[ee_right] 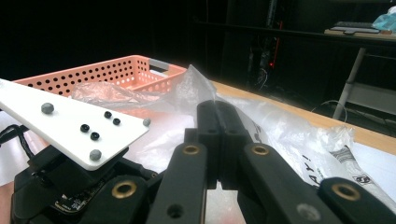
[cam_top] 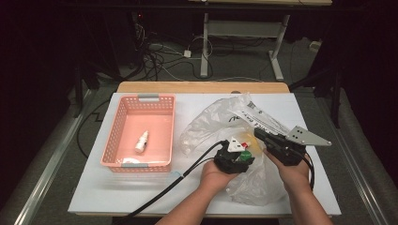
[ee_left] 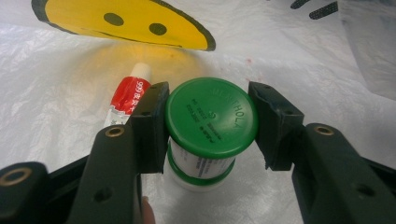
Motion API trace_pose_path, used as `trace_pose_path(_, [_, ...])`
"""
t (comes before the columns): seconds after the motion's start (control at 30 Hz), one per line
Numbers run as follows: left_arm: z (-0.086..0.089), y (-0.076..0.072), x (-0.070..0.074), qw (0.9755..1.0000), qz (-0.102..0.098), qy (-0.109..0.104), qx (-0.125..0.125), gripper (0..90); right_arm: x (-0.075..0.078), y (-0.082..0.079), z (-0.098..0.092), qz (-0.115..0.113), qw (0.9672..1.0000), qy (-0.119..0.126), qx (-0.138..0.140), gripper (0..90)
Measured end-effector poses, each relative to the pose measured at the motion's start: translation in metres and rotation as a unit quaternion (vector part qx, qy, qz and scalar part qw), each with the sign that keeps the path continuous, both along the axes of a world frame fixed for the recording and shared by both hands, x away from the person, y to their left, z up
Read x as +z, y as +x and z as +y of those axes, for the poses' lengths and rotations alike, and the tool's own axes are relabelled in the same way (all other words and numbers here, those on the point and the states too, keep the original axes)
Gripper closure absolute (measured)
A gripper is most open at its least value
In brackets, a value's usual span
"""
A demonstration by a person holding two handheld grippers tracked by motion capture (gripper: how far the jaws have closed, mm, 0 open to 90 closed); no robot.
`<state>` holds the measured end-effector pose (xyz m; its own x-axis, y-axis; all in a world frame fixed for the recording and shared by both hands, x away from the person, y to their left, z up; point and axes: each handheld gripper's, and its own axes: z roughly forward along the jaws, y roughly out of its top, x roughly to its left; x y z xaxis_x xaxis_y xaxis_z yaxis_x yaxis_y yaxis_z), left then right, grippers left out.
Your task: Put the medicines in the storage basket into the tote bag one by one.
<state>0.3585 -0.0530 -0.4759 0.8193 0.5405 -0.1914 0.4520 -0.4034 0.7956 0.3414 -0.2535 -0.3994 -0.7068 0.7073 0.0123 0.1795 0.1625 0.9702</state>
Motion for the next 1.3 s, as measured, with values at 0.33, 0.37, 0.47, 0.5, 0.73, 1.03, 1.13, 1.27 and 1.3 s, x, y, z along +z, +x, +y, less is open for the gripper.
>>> trace_pose_path(0.33, [0.029, -0.013, 0.011, 0.9998, 0.002, -0.019, 0.007, 33.6, -0.001, 0.001, -0.002, 0.001, 1.0000, -0.001, -0.001, 90.0])
trace_pose_path(0.37, [0.033, -0.015, 0.012, 0.9997, 0.001, -0.024, 0.009, 33.5, -0.001, 0.001, -0.002, 0.002, 1.0000, 0.000, -0.002, 90.0])
trace_pose_path(0.47, [0.042, -0.021, 0.016, 0.9995, 0.002, -0.029, 0.010, 28.2, -0.001, 0.001, -0.002, 0.003, 1.0000, -0.001, -0.003, 90.0])
trace_pose_path(0.5, [0.046, -0.023, 0.017, 0.9994, 0.001, -0.032, 0.013, 26.8, -0.002, 0.001, -0.002, 0.003, 1.0000, -0.002, -0.003, 90.0])
trace_pose_path(0.73, [0.070, -0.037, 0.026, 0.9992, 0.001, -0.032, 0.023, 13.6, -0.001, 0.000, 0.000, 0.001, 1.0000, -0.004, 0.000, 90.0])
trace_pose_path(1.03, [0.100, -0.052, 0.039, 0.9993, 0.002, -0.030, 0.022, 0.0, -0.001, -0.001, 0.000, 0.001, 1.0000, -0.007, -0.002, 90.0])
trace_pose_path(1.13, [0.111, -0.058, 0.043, 0.9989, 0.002, -0.038, 0.025, 0.0, -0.001, -0.001, 0.000, 0.000, 1.0000, -0.009, -0.002, 90.0])
trace_pose_path(1.27, [0.129, -0.063, 0.047, 0.9987, -0.001, -0.040, 0.032, 0.0, -0.002, -0.001, 0.001, 0.000, 1.0000, -0.010, -0.003, 90.0])
trace_pose_path(1.3, [0.133, -0.063, 0.047, 0.9986, -0.002, -0.040, 0.035, 0.0, -0.002, -0.001, 0.001, 0.000, 1.0000, -0.009, -0.002, 90.0])
